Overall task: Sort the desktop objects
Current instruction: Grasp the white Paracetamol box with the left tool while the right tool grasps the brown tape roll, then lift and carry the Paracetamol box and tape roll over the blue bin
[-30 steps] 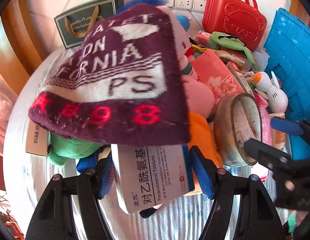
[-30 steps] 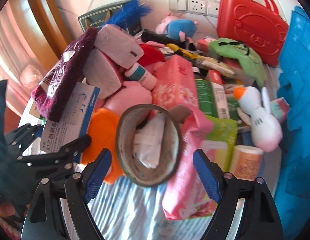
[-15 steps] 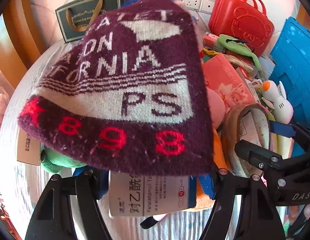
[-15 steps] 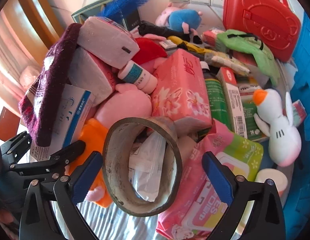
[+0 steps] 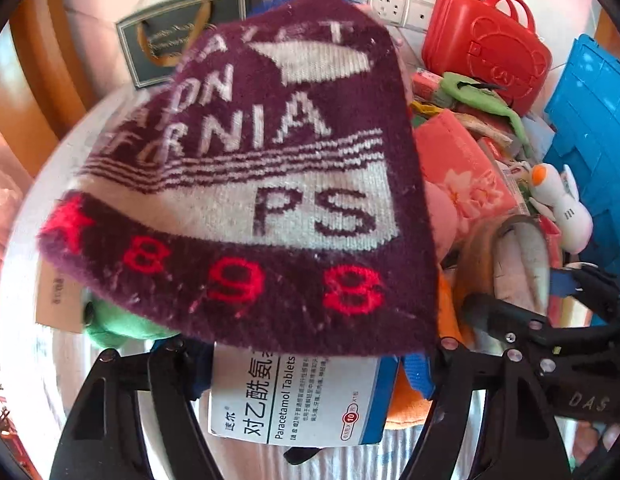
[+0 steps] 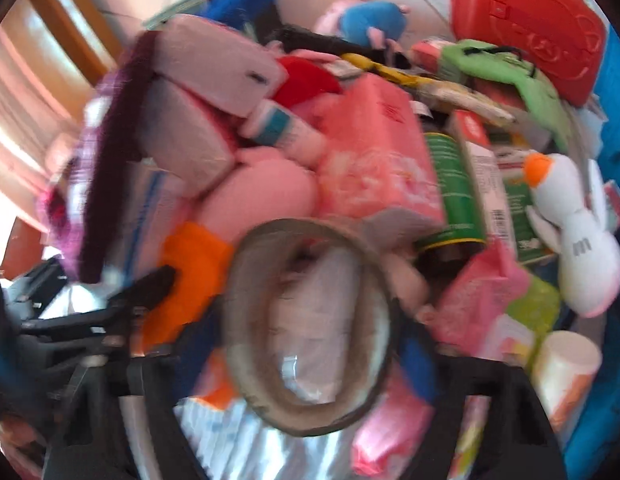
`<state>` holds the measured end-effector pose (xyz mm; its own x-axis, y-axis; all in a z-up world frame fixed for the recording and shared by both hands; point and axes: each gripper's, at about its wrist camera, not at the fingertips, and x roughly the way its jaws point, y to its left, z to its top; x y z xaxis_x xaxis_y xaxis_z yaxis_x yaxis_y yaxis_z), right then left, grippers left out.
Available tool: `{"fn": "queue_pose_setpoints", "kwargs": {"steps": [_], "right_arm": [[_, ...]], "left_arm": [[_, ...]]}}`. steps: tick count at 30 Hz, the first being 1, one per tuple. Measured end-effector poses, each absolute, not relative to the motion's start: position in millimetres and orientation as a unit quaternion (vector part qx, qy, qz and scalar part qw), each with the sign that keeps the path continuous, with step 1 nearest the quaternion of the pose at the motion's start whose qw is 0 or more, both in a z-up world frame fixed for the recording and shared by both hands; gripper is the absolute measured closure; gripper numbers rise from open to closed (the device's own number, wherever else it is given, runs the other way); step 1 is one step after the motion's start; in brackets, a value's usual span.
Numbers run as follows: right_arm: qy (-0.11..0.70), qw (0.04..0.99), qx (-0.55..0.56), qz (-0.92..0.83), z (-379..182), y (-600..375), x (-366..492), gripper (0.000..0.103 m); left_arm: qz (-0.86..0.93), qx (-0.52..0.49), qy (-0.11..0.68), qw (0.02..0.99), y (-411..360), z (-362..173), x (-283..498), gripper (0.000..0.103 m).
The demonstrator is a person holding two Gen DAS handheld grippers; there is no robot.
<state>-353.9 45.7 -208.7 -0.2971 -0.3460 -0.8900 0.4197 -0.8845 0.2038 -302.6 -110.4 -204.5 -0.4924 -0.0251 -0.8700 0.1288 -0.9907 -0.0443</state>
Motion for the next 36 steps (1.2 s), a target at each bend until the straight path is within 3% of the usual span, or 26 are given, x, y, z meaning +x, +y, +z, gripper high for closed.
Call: {"fn": "queue_pose_setpoints", "kwargs": {"steps": [12, 26, 36], "right_arm": [[0.042, 0.211, 0.474, -0.854, -137.7, 70.4, -306.7, 0.032], [0.038, 0.166, 0.372, -0.912, -30.7, 90.9, -194.8, 0.032], [0.014, 0.097, 0.289, -0.952, 48.1, 159.5, -127.8, 0.033]], "left_arm": [[-0.882, 0.468, 0.046, 0.022, -87.3, -152.2, -247.6, 0.032], [-0.935, 0.354, 0.004, -0.014, -58.0, -43.6, -154.7, 0.032], [-0.955, 0.283, -0.025, -0.083, 20.5, 24.2, -118.0, 0.032]]}}
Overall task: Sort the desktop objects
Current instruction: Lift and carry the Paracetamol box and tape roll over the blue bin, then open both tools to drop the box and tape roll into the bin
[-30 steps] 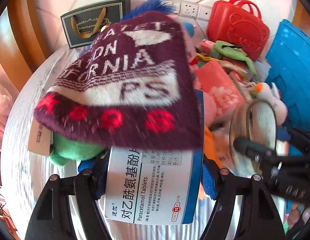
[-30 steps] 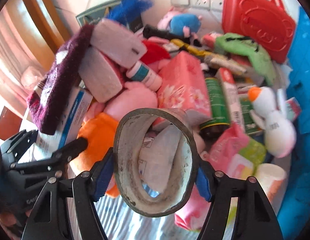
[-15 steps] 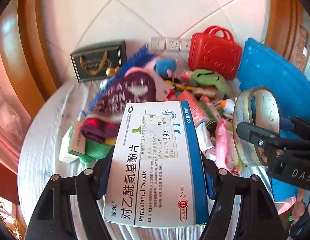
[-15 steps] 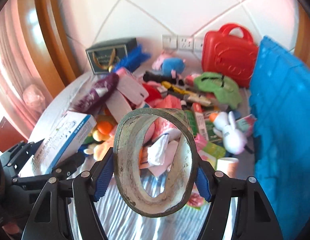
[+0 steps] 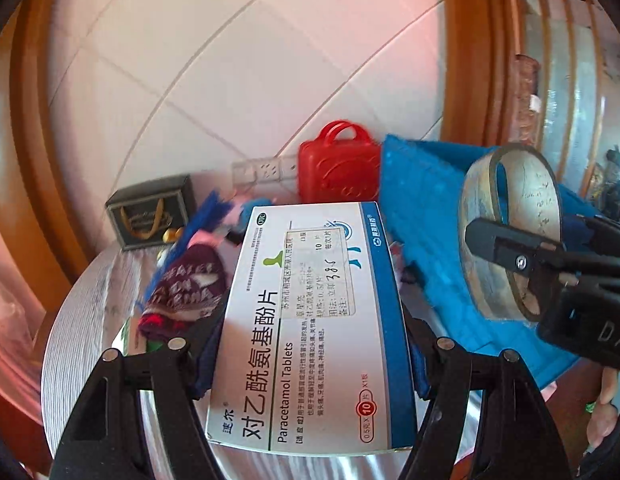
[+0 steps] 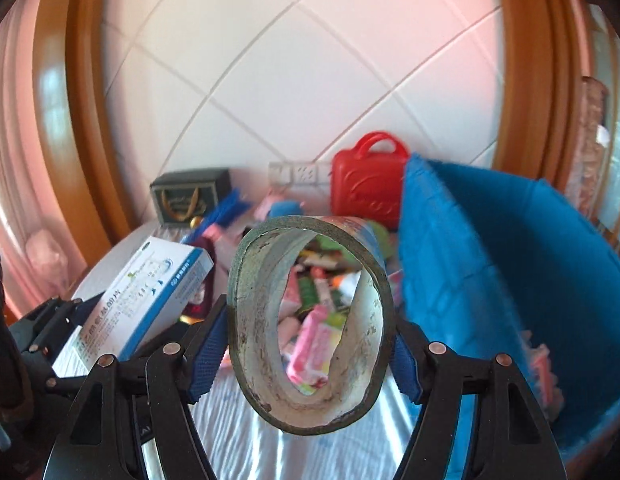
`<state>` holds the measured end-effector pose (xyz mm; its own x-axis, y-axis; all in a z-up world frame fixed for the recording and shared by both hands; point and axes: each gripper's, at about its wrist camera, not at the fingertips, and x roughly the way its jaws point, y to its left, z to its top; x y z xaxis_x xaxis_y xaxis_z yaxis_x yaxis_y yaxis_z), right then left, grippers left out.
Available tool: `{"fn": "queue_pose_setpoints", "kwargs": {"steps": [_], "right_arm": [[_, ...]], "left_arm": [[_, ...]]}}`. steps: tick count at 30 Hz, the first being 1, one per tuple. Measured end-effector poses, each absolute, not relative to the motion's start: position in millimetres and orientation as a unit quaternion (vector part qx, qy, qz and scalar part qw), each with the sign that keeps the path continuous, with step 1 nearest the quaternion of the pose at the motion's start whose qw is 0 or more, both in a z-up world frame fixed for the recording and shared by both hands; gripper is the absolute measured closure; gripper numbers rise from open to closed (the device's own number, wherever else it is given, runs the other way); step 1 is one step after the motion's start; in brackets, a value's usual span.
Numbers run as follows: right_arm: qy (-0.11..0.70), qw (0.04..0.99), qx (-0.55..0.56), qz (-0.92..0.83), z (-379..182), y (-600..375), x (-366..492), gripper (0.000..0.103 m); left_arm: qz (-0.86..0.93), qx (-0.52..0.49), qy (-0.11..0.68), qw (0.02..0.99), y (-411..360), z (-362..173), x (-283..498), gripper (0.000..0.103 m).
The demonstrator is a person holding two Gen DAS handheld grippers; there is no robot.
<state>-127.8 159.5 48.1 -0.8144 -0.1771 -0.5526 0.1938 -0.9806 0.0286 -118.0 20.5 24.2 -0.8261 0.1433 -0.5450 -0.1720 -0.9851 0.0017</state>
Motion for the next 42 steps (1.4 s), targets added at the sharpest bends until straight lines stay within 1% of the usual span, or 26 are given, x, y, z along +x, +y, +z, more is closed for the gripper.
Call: {"fn": "queue_pose_setpoints", "kwargs": {"steps": [5, 11, 16, 20, 23, 29, 38, 41, 42], "right_arm": [[0.008, 0.053, 0.24, -0.969, 85.1, 226.7, -103.7, 0.033], [0.008, 0.009, 0.22, -0.975, 101.1, 329.0, -95.2, 0.033], [0.031, -0.023, 0.23, -0.972, 95.2, 411.1, -104.5, 0.033], [0.046, -0.043, 0.254, -0.965, 78.9, 457.5, -118.9, 0.033], [0.039, -0.043, 0.278, -0.959, 64.5, 490.9, -128.9, 0.033], [0.033, -0.048, 0.299, -0.952, 45.1, 529.9, -140.6, 0.033], [0.042, -0.053, 0.303, -0.95, 38.3, 543.8, -147.0, 0.033], [0.05, -0.057, 0.305, -0.949, 37.4, 545.1, -146.2, 0.032], [0.053, -0.058, 0.307, -0.949, 37.3, 544.3, -145.7, 0.028]], "left_arm": [[0.963, -0.244, 0.032, 0.111, 88.8, 55.3, -113.3, 0.032], [0.963, -0.229, 0.031, 0.141, 198.0, 70.0, -117.2, 0.032], [0.956, -0.25, 0.031, 0.151, 281.8, 66.6, -125.4, 0.032], [0.946, -0.282, 0.053, 0.15, 337.8, 56.5, -137.6, 0.032], [0.939, -0.302, 0.073, 0.149, 368.0, 45.7, -144.1, 0.032], [0.935, -0.317, 0.088, 0.136, 394.7, 33.8, -148.7, 0.032], [0.934, -0.328, 0.085, 0.115, 396.4, 31.7, -151.1, 0.032], [0.931, -0.335, 0.076, 0.121, 392.2, 30.8, -152.3, 0.029], [0.931, -0.336, 0.074, 0.122, 391.3, 30.6, -151.3, 0.025]]}}
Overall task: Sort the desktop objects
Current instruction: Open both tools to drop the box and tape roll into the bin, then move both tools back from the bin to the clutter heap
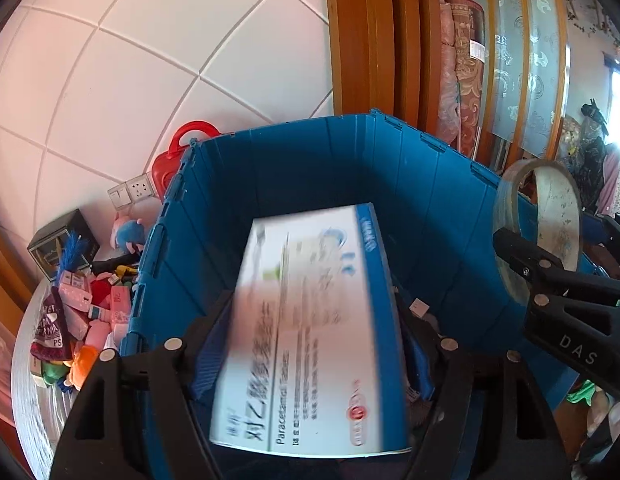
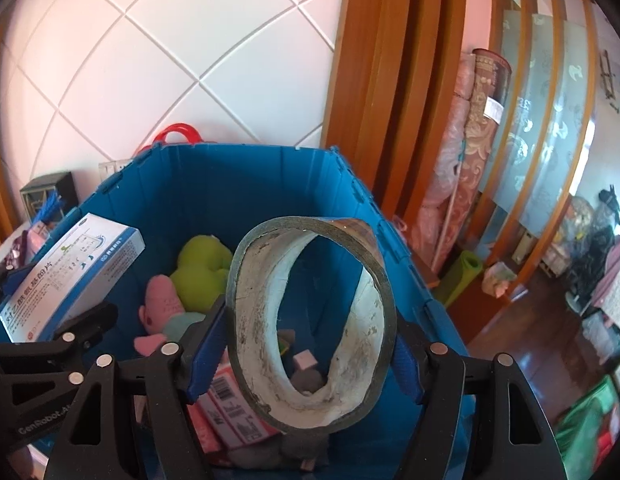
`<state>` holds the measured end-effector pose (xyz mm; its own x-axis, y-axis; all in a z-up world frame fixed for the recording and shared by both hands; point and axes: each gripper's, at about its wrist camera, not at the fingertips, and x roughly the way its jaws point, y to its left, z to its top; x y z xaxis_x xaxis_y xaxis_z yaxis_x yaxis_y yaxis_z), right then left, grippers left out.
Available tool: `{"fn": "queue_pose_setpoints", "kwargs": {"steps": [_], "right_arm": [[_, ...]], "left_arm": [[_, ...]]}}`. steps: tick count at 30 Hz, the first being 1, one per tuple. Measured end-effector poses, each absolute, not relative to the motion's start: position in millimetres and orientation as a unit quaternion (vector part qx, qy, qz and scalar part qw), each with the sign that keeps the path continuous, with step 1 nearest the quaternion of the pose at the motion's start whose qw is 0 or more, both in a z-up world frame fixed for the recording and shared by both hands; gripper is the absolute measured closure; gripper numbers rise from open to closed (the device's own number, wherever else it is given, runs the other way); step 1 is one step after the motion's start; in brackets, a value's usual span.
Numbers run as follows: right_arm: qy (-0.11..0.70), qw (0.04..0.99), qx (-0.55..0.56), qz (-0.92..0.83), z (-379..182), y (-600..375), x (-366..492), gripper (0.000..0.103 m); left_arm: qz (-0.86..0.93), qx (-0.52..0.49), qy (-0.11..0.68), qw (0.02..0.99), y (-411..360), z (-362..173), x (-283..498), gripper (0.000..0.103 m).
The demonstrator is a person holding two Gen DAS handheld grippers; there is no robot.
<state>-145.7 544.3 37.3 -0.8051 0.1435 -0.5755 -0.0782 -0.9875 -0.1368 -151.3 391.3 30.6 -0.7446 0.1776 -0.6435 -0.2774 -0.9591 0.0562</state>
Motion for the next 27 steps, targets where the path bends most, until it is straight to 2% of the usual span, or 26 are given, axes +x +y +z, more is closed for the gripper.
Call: {"fn": "queue_pose_setpoints", "kwargs": {"steps": [1, 2, 3, 7, 17, 27], "right_arm": [[-0.056, 0.061, -0.304, 0.949, 38.2, 544.2, -144.4, 0.013], [-0.056, 0.065, -0.299, 0.951, 40.3, 545.0, -142.6, 0.004], [-0.058, 0.078, -0.292, 0.952, 42.8, 545.6, -139.7, 0.0], [-0.054, 0.081, -0.273, 0.957, 55.1, 547.5, -128.6, 0.0], [-0.052, 0.077, -0.256, 0.962, 69.2, 530.9, -109.0, 0.0], [-0.036, 0.043, -0.242, 0.969, 75.1, 490.5, -97.3, 0.0]], "left_arm": [[0.931, -0.335, 0.073, 0.122, 389.9, 31.0, -150.9, 0.022], [0.932, -0.332, 0.072, 0.122, 388.0, 31.5, -149.6, 0.021], [0.934, -0.33, 0.071, 0.121, 386.3, 32.2, -148.2, 0.019], [0.939, -0.318, 0.063, 0.12, 377.8, 36.8, -141.6, 0.012], [0.947, -0.3, 0.045, 0.11, 353.1, 45.5, -126.4, 0.012], [0.959, -0.27, 0.02, 0.08, 294.0, 57.4, -103.2, 0.012]]}}
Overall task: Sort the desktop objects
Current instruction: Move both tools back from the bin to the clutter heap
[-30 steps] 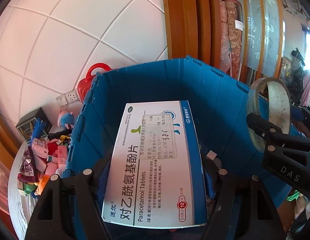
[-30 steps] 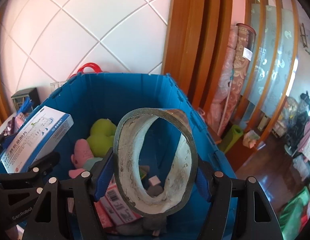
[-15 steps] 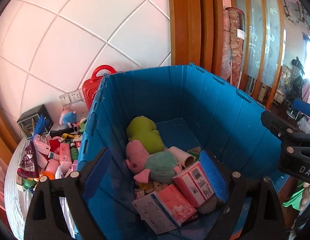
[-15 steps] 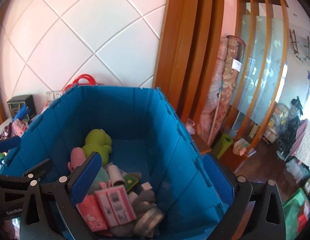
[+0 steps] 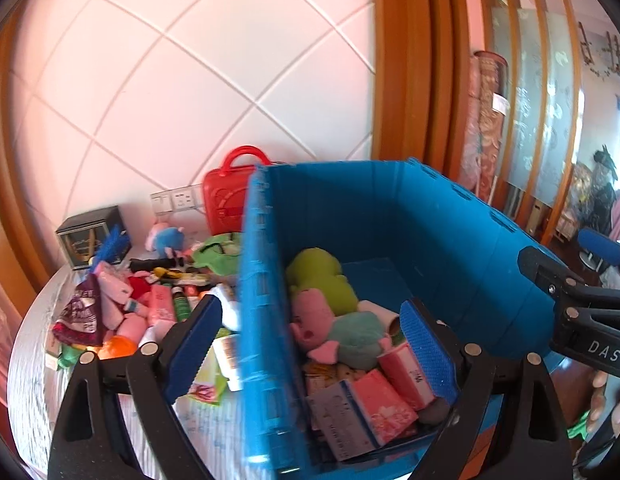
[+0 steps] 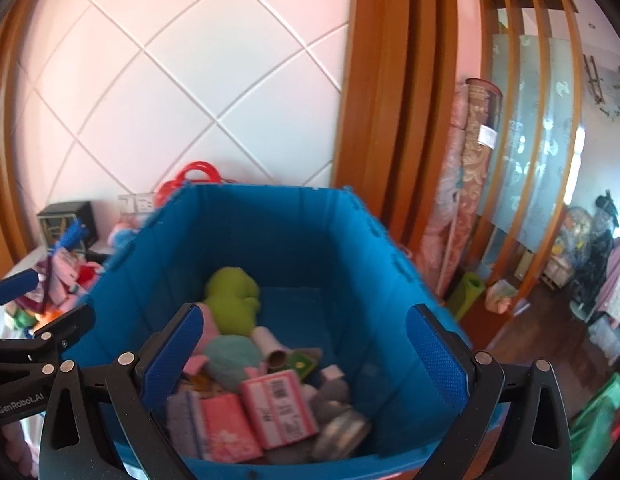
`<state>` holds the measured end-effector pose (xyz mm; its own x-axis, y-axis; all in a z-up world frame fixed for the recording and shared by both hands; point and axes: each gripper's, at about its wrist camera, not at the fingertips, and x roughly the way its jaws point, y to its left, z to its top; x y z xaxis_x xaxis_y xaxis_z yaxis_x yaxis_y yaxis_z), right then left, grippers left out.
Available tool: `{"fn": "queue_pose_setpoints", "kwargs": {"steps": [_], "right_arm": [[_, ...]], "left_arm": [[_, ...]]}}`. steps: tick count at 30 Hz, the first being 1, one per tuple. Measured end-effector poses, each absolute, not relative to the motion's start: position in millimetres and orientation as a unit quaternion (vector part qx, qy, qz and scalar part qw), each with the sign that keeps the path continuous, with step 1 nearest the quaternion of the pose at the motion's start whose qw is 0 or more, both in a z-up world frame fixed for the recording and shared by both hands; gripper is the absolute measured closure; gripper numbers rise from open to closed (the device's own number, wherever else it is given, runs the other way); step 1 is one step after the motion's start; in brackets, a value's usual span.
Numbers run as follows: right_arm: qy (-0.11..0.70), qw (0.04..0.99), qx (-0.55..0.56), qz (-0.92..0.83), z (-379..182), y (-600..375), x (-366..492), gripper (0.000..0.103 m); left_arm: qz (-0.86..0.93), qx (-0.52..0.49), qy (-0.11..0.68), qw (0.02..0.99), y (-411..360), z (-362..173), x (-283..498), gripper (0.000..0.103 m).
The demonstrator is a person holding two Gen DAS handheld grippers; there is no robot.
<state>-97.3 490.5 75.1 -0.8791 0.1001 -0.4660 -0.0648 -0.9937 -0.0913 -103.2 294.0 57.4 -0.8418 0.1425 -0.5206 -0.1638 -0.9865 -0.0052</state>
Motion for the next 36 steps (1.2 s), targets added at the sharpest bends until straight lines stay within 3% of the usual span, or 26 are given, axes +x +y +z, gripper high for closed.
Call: {"fn": "queue_pose_setpoints", "kwargs": {"steps": [21, 29, 36], "right_arm": [[-0.07, -0.083, -0.239, 0.965, 65.8, 245.2, -104.7, 0.0], [-0.051, -0.081, -0.289, 0.953, 24.0, 172.3, -114.9, 0.0], [-0.039, -0.053, -0.353, 0.933, -30.2, 147.9, -129.2, 0.0]], "left_arm": [[0.952, -0.304, -0.006, -0.038, 43.2, 16.4, -92.8, 0.012], [0.94, -0.341, -0.002, -0.013, -30.8, -24.0, -106.3, 0.012], [0.918, -0.395, -0.009, 0.025, -44.3, -74.4, -123.0, 0.016]]}}
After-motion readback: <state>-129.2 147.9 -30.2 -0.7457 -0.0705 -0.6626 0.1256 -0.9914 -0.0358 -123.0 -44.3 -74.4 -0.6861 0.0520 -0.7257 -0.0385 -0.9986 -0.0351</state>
